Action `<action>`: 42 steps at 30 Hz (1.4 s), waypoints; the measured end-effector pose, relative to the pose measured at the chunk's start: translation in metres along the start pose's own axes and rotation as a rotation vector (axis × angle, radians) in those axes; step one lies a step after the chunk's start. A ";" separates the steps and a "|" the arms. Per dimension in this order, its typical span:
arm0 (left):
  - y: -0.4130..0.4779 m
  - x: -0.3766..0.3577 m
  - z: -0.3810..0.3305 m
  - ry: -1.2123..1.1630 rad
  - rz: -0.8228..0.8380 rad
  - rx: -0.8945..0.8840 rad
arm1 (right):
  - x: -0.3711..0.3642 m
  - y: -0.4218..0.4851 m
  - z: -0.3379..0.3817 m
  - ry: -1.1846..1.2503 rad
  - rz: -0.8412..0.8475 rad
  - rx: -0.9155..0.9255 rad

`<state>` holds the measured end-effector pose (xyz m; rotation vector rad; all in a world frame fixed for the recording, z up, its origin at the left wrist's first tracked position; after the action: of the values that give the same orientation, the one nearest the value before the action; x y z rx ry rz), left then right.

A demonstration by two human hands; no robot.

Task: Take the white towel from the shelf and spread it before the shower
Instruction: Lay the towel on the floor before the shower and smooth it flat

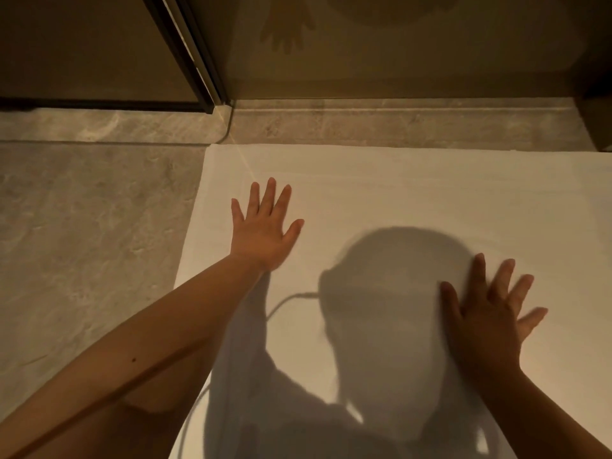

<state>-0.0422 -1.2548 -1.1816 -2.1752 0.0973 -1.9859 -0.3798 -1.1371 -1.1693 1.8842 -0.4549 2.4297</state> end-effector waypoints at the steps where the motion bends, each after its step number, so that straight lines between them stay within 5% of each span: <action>1: 0.001 0.001 0.000 0.017 0.009 -0.001 | 0.000 0.000 0.000 -0.001 0.003 0.003; 8: -0.027 0.002 -0.022 -0.076 0.008 0.049 | -0.001 0.003 0.000 -0.031 0.035 0.010; 13: -0.080 -0.017 -0.067 0.015 0.002 -0.208 | 0.008 -0.006 -0.012 0.054 -0.068 0.070; 18: -0.103 -0.020 -0.099 0.053 -0.052 -0.486 | 0.015 -0.024 -0.051 0.026 -0.069 -0.133; 42: -0.116 -0.026 -0.100 0.144 0.022 -0.398 | 0.002 -0.025 -0.076 0.034 0.035 -0.122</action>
<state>-0.1537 -1.1467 -1.1776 -2.2293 0.5808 -2.2659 -0.4471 -1.0944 -1.1791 1.7985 -0.6243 2.3915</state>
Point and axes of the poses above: each hand's wrist, its own y-axis towards the middle knuckle, its own x-axis out of the back of the hand, z = x × y, the point moved 5 cm from there along y, towards the middle knuckle, and after that the axes turned 9 degrees about x, right-handed, at the moved point
